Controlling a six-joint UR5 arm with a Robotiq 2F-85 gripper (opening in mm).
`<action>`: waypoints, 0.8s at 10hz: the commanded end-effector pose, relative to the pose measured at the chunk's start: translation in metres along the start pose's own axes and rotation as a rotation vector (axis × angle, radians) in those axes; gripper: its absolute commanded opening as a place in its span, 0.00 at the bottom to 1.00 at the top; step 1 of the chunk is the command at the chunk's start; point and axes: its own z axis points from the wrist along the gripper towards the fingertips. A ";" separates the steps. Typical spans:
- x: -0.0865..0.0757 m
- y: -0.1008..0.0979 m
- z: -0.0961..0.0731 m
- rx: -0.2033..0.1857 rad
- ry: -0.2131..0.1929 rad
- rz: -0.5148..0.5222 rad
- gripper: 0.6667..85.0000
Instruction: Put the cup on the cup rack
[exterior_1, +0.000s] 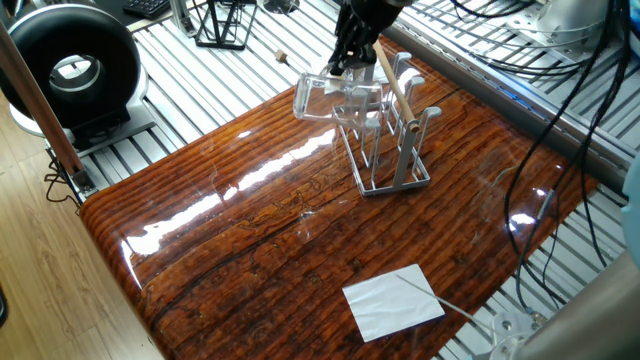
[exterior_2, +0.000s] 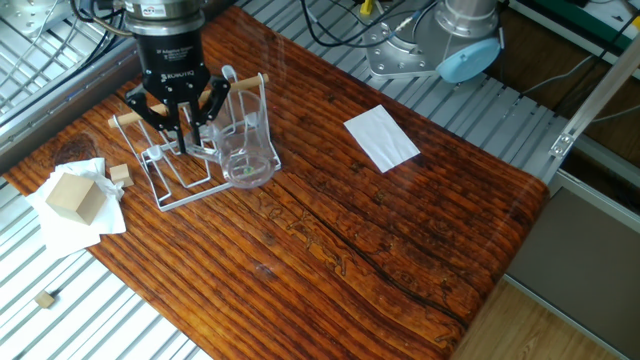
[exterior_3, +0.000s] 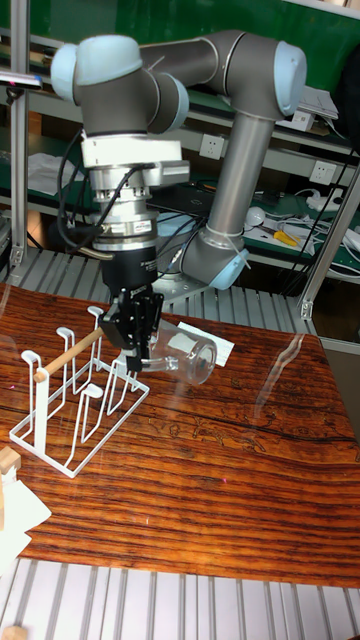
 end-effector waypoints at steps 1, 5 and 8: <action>-0.005 0.008 0.000 0.012 -0.011 0.059 0.00; -0.018 0.016 0.006 0.021 -0.001 0.080 0.00; -0.030 0.010 0.004 0.025 0.029 0.081 0.00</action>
